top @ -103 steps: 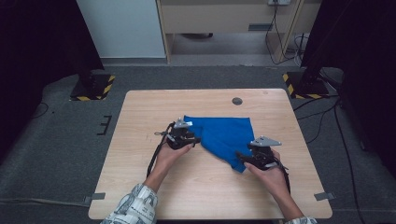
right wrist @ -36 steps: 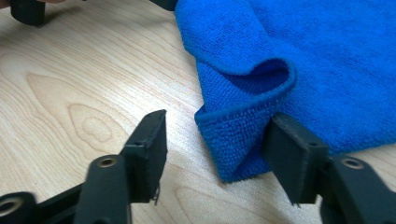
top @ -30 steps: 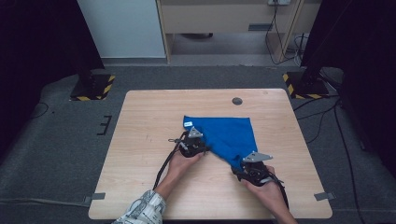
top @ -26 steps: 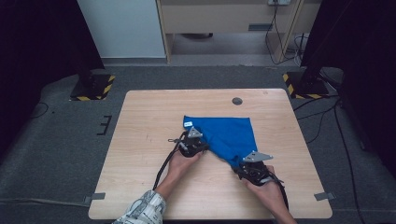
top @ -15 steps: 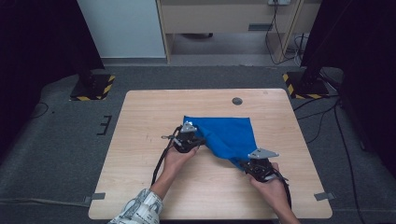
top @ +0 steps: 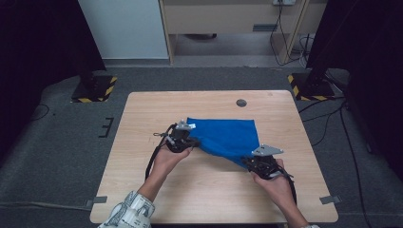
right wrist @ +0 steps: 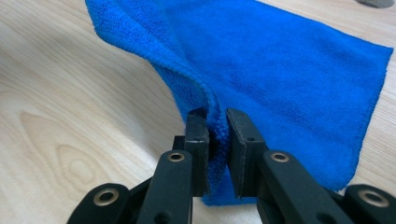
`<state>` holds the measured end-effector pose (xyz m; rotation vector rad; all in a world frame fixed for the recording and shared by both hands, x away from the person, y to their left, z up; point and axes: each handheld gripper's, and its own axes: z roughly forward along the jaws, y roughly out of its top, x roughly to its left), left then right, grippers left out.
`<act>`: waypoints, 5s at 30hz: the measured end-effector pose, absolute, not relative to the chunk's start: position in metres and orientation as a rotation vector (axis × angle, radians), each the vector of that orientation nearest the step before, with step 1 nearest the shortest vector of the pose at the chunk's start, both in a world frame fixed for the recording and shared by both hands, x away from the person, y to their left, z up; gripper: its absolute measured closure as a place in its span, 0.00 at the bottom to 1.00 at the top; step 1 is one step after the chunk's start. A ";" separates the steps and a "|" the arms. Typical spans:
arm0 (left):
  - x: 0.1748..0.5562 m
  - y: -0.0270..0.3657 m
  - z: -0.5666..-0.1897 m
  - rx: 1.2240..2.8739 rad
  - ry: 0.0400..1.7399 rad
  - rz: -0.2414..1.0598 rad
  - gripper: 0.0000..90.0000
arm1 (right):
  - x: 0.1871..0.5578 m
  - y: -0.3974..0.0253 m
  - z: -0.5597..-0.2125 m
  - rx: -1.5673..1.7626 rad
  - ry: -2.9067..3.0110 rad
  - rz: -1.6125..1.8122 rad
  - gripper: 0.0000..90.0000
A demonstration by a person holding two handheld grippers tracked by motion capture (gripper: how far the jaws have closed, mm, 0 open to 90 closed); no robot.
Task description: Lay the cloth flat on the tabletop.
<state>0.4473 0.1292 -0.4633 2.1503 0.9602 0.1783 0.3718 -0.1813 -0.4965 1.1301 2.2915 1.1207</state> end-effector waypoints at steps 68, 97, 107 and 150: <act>0.484 0.125 -0.529 2.134 1.008 0.360 0.91 | 0.386 -0.150 -0.525 1.248 2.247 0.922 0.86; 0.472 0.156 -0.516 2.063 1.076 0.421 0.99 | 0.379 -0.221 -0.492 1.307 2.236 1.024 0.98; 0.457 0.157 -0.516 2.114 1.051 0.403 0.86 | 0.380 -0.211 -0.502 1.279 2.317 1.063 0.98; 0.528 0.079 -0.525 2.108 0.966 0.347 0.96 | 0.381 -0.206 -0.507 1.247 2.332 1.128 0.97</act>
